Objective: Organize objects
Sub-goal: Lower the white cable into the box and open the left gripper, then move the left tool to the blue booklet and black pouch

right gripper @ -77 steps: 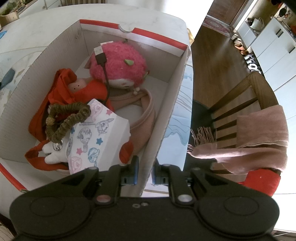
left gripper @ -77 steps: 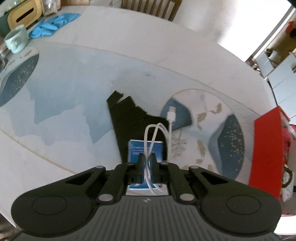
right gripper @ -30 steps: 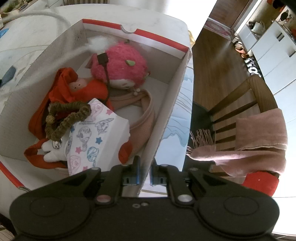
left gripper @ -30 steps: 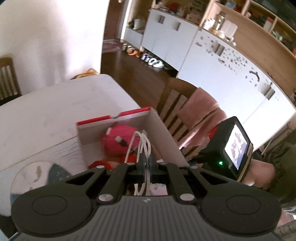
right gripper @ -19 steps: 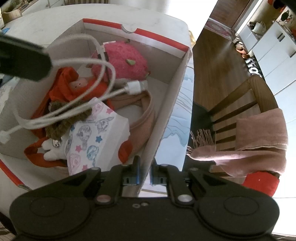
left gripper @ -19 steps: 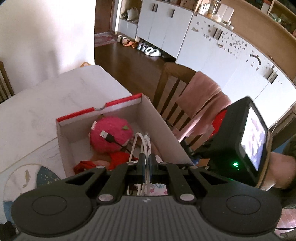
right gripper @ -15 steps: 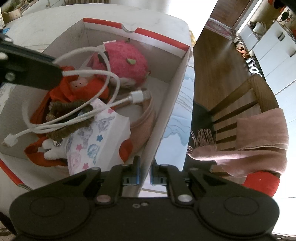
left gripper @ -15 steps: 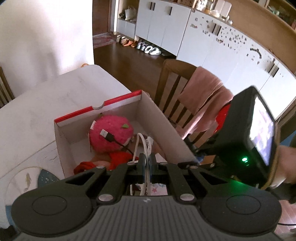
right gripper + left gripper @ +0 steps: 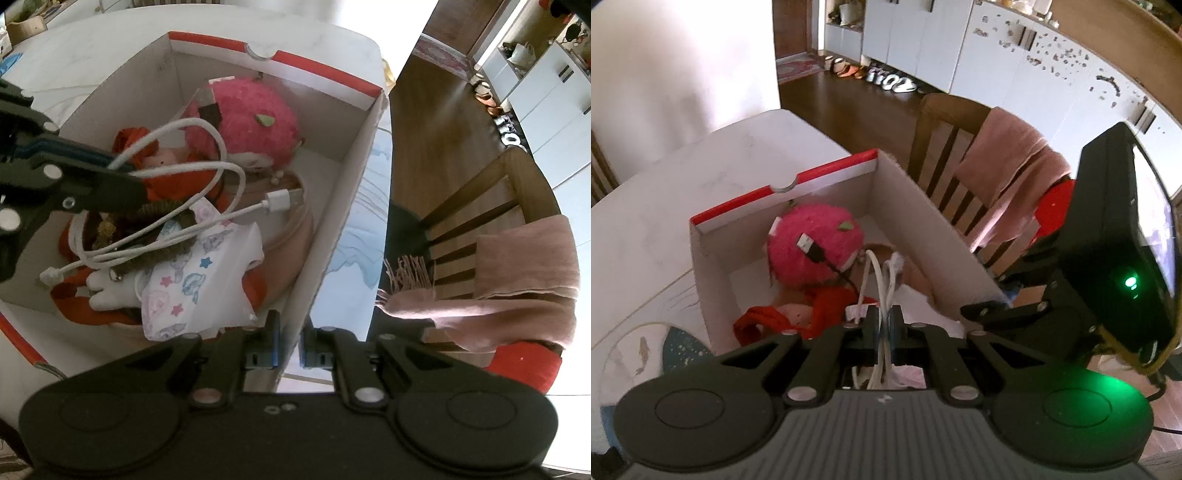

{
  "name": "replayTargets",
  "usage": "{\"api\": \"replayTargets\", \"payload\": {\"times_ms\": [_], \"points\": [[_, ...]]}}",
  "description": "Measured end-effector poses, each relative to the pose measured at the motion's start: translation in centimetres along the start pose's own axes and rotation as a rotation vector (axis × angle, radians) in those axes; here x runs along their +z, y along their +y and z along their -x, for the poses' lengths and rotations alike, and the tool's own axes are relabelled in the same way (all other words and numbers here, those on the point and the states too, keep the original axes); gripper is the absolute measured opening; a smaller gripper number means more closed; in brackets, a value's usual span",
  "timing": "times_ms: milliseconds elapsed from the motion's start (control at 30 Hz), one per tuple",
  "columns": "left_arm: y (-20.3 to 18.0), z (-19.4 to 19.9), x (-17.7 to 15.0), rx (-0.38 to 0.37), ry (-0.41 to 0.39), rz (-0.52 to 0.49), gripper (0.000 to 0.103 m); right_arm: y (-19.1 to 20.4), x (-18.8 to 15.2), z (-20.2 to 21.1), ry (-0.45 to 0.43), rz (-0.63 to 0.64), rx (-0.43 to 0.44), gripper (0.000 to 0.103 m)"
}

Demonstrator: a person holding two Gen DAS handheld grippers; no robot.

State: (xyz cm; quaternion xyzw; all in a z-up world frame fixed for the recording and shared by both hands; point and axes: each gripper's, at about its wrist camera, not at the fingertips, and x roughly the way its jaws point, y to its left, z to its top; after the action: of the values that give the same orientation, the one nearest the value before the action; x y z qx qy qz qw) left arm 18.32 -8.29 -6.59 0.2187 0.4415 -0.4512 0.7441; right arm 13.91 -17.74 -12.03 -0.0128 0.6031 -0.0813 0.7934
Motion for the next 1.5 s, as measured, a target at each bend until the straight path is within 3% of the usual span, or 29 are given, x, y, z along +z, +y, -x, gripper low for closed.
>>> {"api": "replayTargets", "payload": {"times_ms": [233, 400, 1100, 1500], "points": [[0.5, -0.2, -1.2, 0.018, 0.022, -0.008, 0.016, 0.0, 0.0, -0.3, 0.007, 0.005, 0.000, 0.008], [0.9, 0.2, -1.6, 0.025, 0.003, 0.000, 0.056, -0.1, 0.0, -0.4, 0.009, 0.006, -0.001, 0.008], [2.4, 5.5, -3.0, 0.041, -0.064, 0.024, 0.062, 0.1, -0.1, -0.4, 0.015, 0.008, -0.010, 0.009], [4.8, 9.0, -4.8, 0.088, -0.107, 0.069, 0.064, 0.2, 0.1, -0.4, 0.023, 0.008, -0.018, 0.009]]}}
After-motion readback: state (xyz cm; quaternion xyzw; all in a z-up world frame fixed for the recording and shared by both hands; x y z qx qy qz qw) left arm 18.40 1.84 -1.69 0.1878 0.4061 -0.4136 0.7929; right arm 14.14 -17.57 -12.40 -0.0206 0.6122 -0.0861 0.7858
